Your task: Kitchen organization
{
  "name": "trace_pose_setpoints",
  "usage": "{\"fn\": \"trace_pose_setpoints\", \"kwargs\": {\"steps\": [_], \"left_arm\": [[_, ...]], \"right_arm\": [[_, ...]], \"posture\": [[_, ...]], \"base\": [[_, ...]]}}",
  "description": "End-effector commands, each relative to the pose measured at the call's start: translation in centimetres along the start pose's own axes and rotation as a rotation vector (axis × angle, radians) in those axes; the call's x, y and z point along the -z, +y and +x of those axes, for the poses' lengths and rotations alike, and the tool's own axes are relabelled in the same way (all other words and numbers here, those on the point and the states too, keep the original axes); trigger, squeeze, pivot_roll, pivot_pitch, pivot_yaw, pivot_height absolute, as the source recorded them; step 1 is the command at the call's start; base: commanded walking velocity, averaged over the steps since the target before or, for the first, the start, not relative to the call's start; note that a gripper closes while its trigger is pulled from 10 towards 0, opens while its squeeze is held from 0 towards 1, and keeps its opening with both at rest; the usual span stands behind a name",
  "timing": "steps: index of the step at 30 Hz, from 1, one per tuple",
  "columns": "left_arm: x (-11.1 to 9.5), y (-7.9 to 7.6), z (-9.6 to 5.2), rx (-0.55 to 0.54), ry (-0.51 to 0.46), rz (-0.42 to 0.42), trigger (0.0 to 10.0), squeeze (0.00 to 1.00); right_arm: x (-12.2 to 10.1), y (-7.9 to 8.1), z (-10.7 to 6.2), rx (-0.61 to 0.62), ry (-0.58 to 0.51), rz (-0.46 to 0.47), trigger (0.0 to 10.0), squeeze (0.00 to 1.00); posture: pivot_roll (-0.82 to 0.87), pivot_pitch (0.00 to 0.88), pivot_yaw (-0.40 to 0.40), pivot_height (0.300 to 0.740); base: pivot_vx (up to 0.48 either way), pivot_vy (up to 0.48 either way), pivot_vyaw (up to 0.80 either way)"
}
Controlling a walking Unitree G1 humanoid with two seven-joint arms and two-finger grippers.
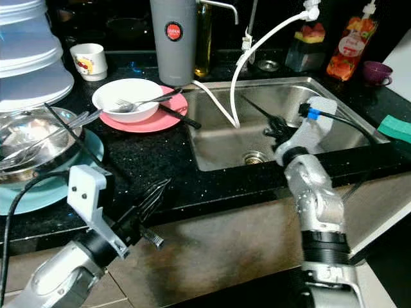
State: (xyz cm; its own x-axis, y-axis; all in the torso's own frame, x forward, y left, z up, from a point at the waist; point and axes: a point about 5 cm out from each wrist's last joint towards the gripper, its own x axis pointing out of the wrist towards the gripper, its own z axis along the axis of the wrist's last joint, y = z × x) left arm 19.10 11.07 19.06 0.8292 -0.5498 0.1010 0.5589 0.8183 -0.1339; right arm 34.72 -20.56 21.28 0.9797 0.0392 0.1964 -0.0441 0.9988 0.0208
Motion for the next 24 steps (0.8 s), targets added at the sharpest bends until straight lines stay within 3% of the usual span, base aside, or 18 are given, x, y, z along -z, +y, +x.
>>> {"fn": "trace_pose_setpoints", "kwargs": {"steps": [1,2,6,7,9,10,11,12,13,18,20,24], "left_arm": [[0.2,-0.1,0.0,0.004,0.009,0.009,10.0,0.00],[0.2,-0.1,0.0,0.005,0.009,0.009,10.0,0.00],[0.2,-0.2,0.0,0.005,0.009,0.010,10.0,0.00],[0.1,-0.2,0.0,0.005,0.009,0.010,10.0,0.00],[0.1,-0.1,-0.1,0.004,0.010,0.012,10.0,0.00],[0.1,-0.1,-0.1,0.004,0.010,0.012,10.0,0.00],[0.1,-0.1,-0.1,0.003,0.011,0.011,10.0,0.00],[0.1,-0.1,-0.1,0.003,0.011,0.011,10.0,0.00],[0.1,-0.1,-0.1,0.004,0.011,0.011,10.0,0.00],[0.2,-0.1,-0.1,0.007,0.013,0.012,10.0,0.00],[0.2,-0.2,-0.2,0.001,0.013,0.012,10.0,0.00],[0.4,-0.2,-0.4,-0.013,0.018,0.009,10.0,0.00]], "right_arm": [[0.3,0.3,0.0,-0.007,-0.004,-0.119,10.0,0.00],[0.5,0.5,-0.1,-0.019,-0.001,-0.176,10.0,0.00],[1.0,0.6,-0.1,-0.009,0.014,-0.200,10.0,0.00],[0.9,0.7,-0.2,-0.018,0.004,-0.202,10.0,1.00],[0.4,1.2,-0.1,-0.031,-0.043,-0.088,10.0,1.00],[0.4,1.2,-0.1,-0.031,-0.043,-0.088,10.0,1.00],[-0.6,2.1,-0.1,-0.083,-0.099,0.081,10.0,0.07],[-0.6,2.1,-0.1,-0.083,-0.099,0.081,10.0,0.07],[-0.8,2.4,0.0,-0.103,-0.113,0.124,10.0,0.00],[-1.4,2.7,0.1,-0.114,-0.141,0.199,10.0,0.00],[-2.3,3.4,0.0,-0.192,-0.176,0.323,10.0,0.00],[-3.1,4.7,-0.3,-0.317,-0.207,0.357,10.0,0.00]], "posture": [[0.17,0.000,-0.054,0.740],[0.17,0.000,-0.054,0.740],[0.17,0.000,-0.054,0.740],[0.17,0.000,-0.053,0.740],[0.17,0.000,-0.052,0.740],[0.17,0.000,-0.052,0.740],[0.17,0.000,-0.052,0.740],[0.17,0.000,-0.052,0.740],[0.17,0.000,-0.052,0.740],[0.17,0.000,-0.054,0.740],[0.17,0.000,-0.057,0.740],[0.17,0.000,-0.058,0.740]], "base": [[0.000,0.000,0.00],[0.000,0.000,0.00],[0.000,0.000,0.00],[0.000,0.000,0.00],[0.000,0.000,0.00],[0.000,0.000,0.00],[0.000,0.000,0.00],[0.000,0.000,0.00],[0.000,0.000,0.00],[0.000,0.000,0.00],[0.000,0.000,0.40],[0.000,0.000,0.79]]}}
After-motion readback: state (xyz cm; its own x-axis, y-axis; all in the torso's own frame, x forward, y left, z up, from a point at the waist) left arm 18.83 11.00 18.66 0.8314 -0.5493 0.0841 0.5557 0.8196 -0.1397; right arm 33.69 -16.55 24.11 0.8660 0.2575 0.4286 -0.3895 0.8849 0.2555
